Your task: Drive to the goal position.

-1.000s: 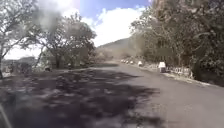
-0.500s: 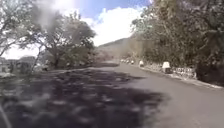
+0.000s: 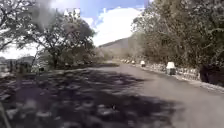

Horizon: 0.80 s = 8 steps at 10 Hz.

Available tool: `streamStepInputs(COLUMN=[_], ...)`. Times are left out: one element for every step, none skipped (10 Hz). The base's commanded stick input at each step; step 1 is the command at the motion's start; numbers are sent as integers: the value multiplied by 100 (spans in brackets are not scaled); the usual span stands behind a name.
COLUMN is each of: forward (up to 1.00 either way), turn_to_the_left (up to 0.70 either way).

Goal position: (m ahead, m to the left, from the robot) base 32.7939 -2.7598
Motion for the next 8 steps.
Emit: streamStepInputs(forward=[70, 70, 70, 70, 70, 70, 70, 70], turn_to_the_left=[0, 0, 0, 0, 0, 0, 0, 0])
